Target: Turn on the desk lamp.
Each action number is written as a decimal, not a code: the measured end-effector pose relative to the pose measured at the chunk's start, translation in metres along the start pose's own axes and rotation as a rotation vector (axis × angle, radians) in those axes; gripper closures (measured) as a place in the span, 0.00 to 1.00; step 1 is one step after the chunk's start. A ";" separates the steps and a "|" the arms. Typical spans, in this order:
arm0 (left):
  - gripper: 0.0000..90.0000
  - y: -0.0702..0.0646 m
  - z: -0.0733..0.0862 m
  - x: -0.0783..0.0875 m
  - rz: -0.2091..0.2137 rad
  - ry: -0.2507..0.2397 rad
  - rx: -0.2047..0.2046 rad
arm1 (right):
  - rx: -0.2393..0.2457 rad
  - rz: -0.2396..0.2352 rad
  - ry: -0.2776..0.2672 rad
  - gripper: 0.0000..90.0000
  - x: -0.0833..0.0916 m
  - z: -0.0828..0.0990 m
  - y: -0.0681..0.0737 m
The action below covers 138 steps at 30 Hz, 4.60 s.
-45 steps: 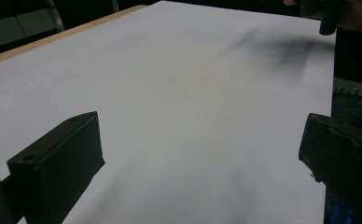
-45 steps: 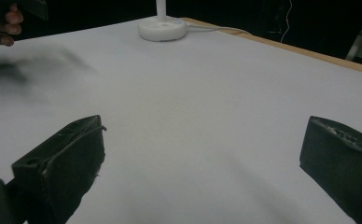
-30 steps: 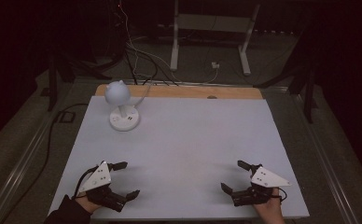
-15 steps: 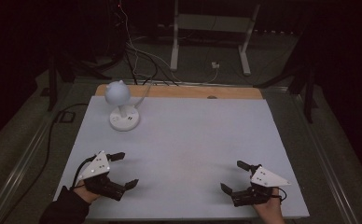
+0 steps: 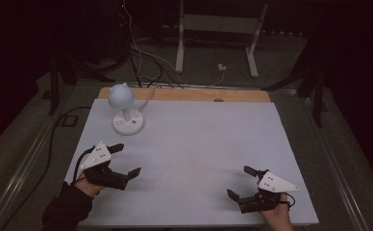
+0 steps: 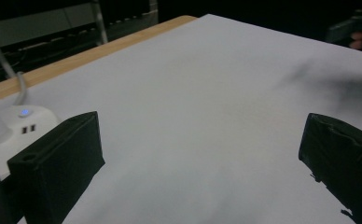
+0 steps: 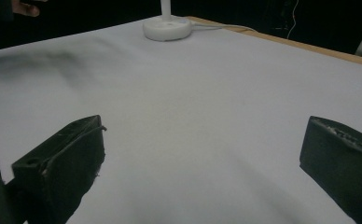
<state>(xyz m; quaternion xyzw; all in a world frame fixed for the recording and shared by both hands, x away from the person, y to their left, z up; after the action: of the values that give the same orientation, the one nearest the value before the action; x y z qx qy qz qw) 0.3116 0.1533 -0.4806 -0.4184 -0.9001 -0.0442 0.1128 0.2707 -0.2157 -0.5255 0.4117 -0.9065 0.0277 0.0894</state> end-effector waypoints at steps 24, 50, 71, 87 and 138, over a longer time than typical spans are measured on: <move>0.00 0.045 0.001 -0.021 -0.238 0.038 0.047 | -0.005 -0.002 0.001 0.00 0.000 0.001 0.000; 0.00 0.082 -0.001 -0.042 -0.496 0.039 0.156 | -0.008 -0.004 0.003 0.00 0.000 0.001 -0.001; 0.15 0.116 0.004 -0.058 -0.593 0.092 0.226 | -0.014 0.005 0.000 0.00 0.000 0.001 -0.002; 0.59 0.125 0.007 -0.068 -0.625 0.124 0.226 | -0.020 0.004 0.003 0.00 0.000 0.002 -0.002; 1.00 0.146 0.055 -0.095 -0.554 0.261 0.140 | -0.033 -0.014 0.008 0.00 0.000 0.003 -0.001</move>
<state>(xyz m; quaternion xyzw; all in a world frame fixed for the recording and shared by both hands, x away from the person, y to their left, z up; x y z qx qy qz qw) 0.4733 0.1870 -0.5593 -0.1390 -0.9586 -0.0645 0.2399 0.2717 -0.2168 -0.5282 0.4165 -0.9035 0.0138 0.0998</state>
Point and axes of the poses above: each handheld gripper's, and its own axes: x roughly backward along the jaws, z roughly out of its underside, y roughly to its left, the point moved 8 cm from there along -x, roughly forward along the jaws, and after that the axes turned 10 degrees about -y, right-handed, at the moved point
